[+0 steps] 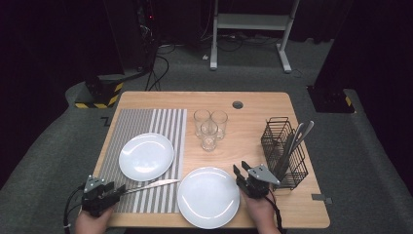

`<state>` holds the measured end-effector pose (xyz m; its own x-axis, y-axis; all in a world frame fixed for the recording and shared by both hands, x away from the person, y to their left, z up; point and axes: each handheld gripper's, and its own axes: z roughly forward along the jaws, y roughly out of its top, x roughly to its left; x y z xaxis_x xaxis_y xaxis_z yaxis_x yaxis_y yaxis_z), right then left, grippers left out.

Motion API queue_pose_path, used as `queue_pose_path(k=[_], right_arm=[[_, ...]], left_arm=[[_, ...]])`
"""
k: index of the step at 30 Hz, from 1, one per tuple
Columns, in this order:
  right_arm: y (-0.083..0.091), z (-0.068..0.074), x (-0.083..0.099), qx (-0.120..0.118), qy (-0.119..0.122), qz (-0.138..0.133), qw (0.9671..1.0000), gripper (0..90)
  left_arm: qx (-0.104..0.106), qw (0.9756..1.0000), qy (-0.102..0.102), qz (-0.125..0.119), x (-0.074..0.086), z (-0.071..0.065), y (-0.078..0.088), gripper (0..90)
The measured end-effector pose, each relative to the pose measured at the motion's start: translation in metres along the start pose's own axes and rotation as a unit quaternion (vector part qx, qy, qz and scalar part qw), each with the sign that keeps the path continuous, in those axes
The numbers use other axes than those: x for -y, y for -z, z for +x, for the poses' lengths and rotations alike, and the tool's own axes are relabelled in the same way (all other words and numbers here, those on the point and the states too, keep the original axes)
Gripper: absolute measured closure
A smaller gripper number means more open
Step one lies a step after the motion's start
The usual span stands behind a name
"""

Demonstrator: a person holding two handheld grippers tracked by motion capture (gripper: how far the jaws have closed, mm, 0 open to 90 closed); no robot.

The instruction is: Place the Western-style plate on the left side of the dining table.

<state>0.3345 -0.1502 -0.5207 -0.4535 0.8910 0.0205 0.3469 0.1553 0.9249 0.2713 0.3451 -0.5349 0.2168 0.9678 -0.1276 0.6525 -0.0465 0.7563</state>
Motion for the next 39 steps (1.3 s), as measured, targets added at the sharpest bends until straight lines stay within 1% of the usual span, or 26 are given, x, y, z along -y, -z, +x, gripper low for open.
queue_pose_path(k=[2,4,7,9,11,12,18,20,23,24,27,30,32,33,35,39], right_arm=[[0.000,0.000,0.000,0.000,0.000,0.001,1.0000,61.0],[0.000,0.000,0.000,-0.001,-0.001,0.001,1.0000,61.0],[0.000,0.000,0.000,0.000,0.000,-0.001,1.0000,61.0],[0.001,0.000,0.000,-0.001,-0.001,-0.001,1.0000,61.0],[0.001,0.000,0.000,0.000,-0.001,-0.002,1.0000,61.0],[0.001,0.000,0.000,0.000,-0.001,-0.002,1.0000,61.0],[0.001,0.000,0.000,-0.001,-0.001,-0.001,1.0000,61.0],[0.001,-0.001,-0.001,0.000,-0.001,-0.002,1.0000,61.0],[0.001,0.000,0.000,0.000,-0.001,-0.001,1.0000,61.0],[0.000,0.000,0.000,0.000,0.000,-0.001,1.0000,61.0],[0.000,0.000,0.000,0.000,0.000,-0.001,1.0000,61.0],[0.000,-0.001,0.000,0.000,-0.001,-0.001,1.0000,60.9],[0.000,-0.001,0.000,-0.001,-0.002,-0.001,1.0000,60.9],[0.000,-0.001,0.000,0.000,-0.001,0.000,1.0000,61.0],[0.000,0.000,0.000,-0.001,-0.001,0.000,1.0000,60.9],[0.000,0.000,0.000,-0.002,-0.002,0.000,1.0000,60.9]], left_arm=[[0.008,1.0000,0.002,-0.001,0.000,-0.001,0.001,45.2],[0.016,0.9999,0.000,-0.002,0.000,-0.003,0.002,42.6],[0.023,0.9996,-0.015,0.004,0.001,-0.008,0.004,36.7],[0.015,0.9996,-0.023,0.006,0.003,-0.009,0.004,33.3],[0.009,0.9996,-0.026,0.010,0.004,-0.008,0.004,32.2],[0.007,0.9996,-0.024,0.011,0.005,-0.008,0.004,32.1],[-0.002,0.9996,-0.027,0.012,0.007,-0.006,0.004,35.0],[-0.007,0.9994,-0.031,0.014,0.008,-0.005,0.005,36.5],[-0.017,0.9993,-0.029,0.013,0.009,-0.004,0.007,39.3],[-0.018,0.9993,-0.030,0.013,0.009,-0.003,0.007,40.0],[-0.016,0.9995,-0.024,0.012,0.009,0.000,0.008,41.6],[-0.016,0.9995,-0.024,0.014,0.010,0.001,0.010,41.5],[-0.020,0.9993,-0.028,0.016,0.011,0.001,0.011,41.4],[-0.024,0.9992,-0.030,0.015,0.011,0.002,0.012,42.0],[-0.021,0.9994,-0.025,0.015,0.011,0.005,0.012,43.2],[-0.025,0.9993,-0.025,0.014,0.009,0.010,0.010,47.3]])
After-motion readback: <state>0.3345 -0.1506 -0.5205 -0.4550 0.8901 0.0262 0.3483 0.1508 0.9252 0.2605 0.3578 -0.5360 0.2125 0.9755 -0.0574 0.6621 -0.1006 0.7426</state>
